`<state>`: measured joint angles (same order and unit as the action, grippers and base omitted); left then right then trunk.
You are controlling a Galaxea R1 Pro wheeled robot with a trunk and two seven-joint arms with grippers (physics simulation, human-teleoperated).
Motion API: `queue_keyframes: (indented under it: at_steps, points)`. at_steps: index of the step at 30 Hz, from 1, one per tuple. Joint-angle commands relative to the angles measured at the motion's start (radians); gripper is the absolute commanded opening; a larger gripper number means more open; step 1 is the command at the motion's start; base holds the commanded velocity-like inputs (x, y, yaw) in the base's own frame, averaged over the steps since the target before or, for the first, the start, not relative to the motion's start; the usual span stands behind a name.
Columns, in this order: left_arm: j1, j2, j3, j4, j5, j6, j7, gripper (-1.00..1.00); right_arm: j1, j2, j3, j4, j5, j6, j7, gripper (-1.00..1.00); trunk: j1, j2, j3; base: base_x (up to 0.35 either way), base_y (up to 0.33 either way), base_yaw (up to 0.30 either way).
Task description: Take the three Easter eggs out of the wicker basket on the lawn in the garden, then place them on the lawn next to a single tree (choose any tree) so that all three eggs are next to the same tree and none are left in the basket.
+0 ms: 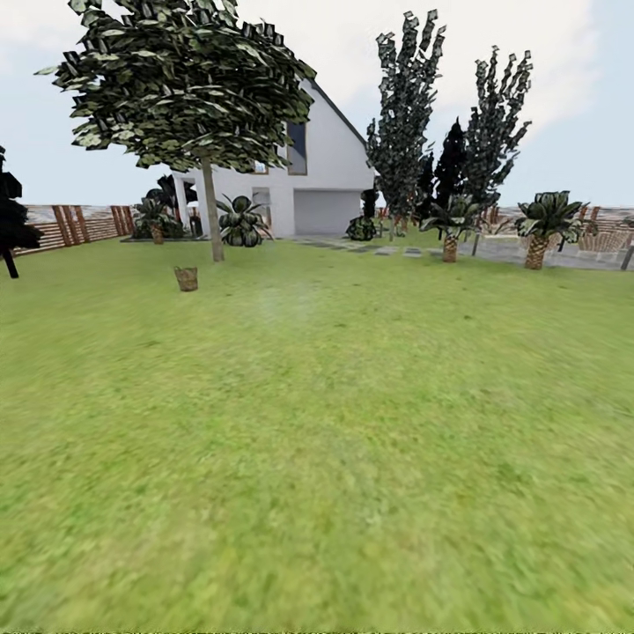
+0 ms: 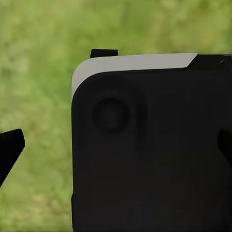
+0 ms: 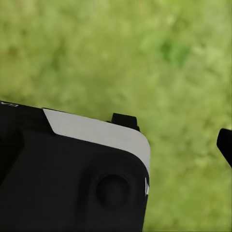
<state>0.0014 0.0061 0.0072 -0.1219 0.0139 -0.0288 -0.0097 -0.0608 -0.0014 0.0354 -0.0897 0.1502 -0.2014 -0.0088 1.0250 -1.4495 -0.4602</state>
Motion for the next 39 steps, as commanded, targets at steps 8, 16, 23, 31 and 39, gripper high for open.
queue_keyframes:
  at_steps: [8,16,23,31,39]
  points:
    - [0.000,0.000,0.001,-0.001,0.001,-0.002,-0.001,1.00,-0.001,0.000,0.003,0.002,0.003,-0.003,-0.004,1.00,0.000,0.000,-0.014,0.000,0.000,0.076]
    - [0.000,0.000,0.001,-0.001,0.001,-0.002,-0.001,1.00,-0.001,0.000,0.003,0.002,0.003,-0.003,-0.005,1.00,0.000,0.000,-0.026,0.000,0.000,0.119]
    - [0.000,0.000,0.001,-0.001,0.001,-0.002,-0.001,1.00,-0.001,0.000,0.003,0.002,0.003,-0.003,-0.005,1.00,0.000,0.000,-0.034,0.000,0.000,0.219]
    - [0.000,0.000,0.001,-0.001,0.001,-0.002,-0.001,1.00,-0.001,0.000,0.003,0.002,0.003,-0.003,-0.005,1.00,0.000,0.000,-0.043,0.000,0.000,0.225]
    - [0.000,0.000,0.001,0.000,0.001,-0.002,-0.001,1.00,-0.001,0.000,0.003,0.002,0.003,-0.003,-0.005,1.00,0.000,0.000,-0.051,0.000,0.000,0.225]
